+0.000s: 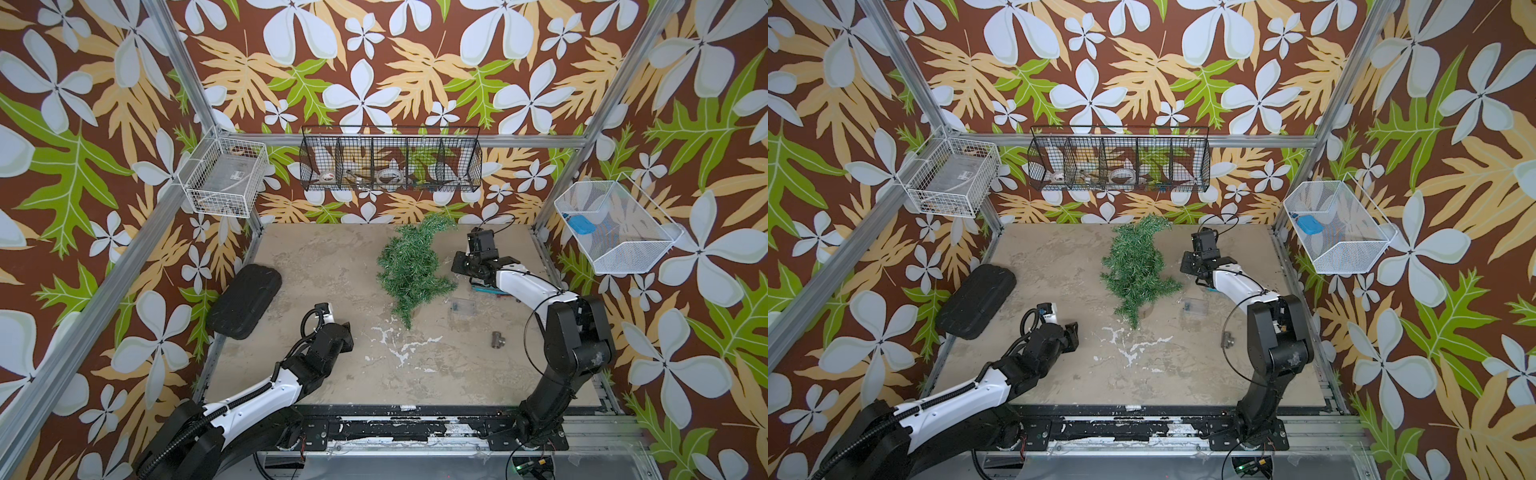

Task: Remove string lights from the small christmas tree
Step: Pick up the light string from the center of the board, then place the light string at the center of the board.

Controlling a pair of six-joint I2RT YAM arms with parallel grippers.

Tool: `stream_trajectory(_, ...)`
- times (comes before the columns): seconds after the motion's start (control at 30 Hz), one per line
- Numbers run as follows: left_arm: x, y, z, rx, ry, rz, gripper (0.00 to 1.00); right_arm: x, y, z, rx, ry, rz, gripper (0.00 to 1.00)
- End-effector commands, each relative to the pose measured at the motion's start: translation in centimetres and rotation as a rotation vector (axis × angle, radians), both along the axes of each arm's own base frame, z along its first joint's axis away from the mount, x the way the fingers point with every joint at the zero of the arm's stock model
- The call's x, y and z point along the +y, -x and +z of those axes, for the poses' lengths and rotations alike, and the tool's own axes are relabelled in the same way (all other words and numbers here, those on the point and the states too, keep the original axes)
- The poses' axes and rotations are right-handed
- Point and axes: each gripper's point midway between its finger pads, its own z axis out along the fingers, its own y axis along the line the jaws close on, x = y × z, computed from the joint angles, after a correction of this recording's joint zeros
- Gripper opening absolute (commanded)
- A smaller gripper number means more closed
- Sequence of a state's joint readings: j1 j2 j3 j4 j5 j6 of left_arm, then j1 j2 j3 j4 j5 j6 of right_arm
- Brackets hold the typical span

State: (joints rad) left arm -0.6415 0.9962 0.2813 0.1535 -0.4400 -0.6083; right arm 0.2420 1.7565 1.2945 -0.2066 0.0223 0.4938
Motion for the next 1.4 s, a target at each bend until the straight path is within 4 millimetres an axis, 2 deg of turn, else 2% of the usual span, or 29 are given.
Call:
stream_trajectory(0.0,0.1,-0.2,0.3,-0.011,0.001,0.009,0.56,-0.3,-0.3,3.3,-0.054,-0.028,-0.017,0.00)
stream_trajectory(0.17,0.1,-0.3,0.5,-0.014,0.004,0.009,0.56,-2.1,-1.1,9.4,-0.176,-0.056,-0.078,0.00)
stream_trajectory(0.3,0.0,-0.3,0.4,-0.010,0.003,0.004,0.56,-4.0,-2.1,12.5,-0.229,-0.059,-0.125,0.00)
stream_trajectory(0.5,-0.1,-0.3,0.4,-0.009,0.003,0.000,0.56,-6.4,-4.6,13.6,-0.244,-0.058,-0.173,0.00)
stream_trajectory(0.6,-0.1,-0.3,0.3,-0.008,0.004,-0.001,0.56,-6.2,-6.2,13.3,-0.239,-0.060,-0.153,0.00)
stream_trajectory(0.73,-0.2,-0.2,0.3,-0.006,0.003,-0.007,0.56,-6.3,-8.1,11.9,-0.202,-0.020,-0.152,0.00)
stream_trajectory(0.87,-0.3,-0.3,0.3,-0.007,0.005,-0.015,0.56,-6.6,-9.4,9.3,-0.148,0.019,-0.155,0.00)
stream_trajectory(1.03,-0.4,-0.3,0.2,-0.005,0.002,-0.019,0.56,-7.2,-9.4,4.6,-0.064,0.053,-0.169,0.00)
stream_trajectory(1.2,-0.5,-0.3,0.2,-0.004,0.000,-0.021,0.56,-9.0,-9.0,0.3,0.025,0.123,-0.228,0.00)
stream_trajectory(1.37,-0.5,-0.3,0.2,-0.002,0.000,-0.022,0.56,-9.8,-8.9,-2.1,0.070,0.148,-0.240,0.00)
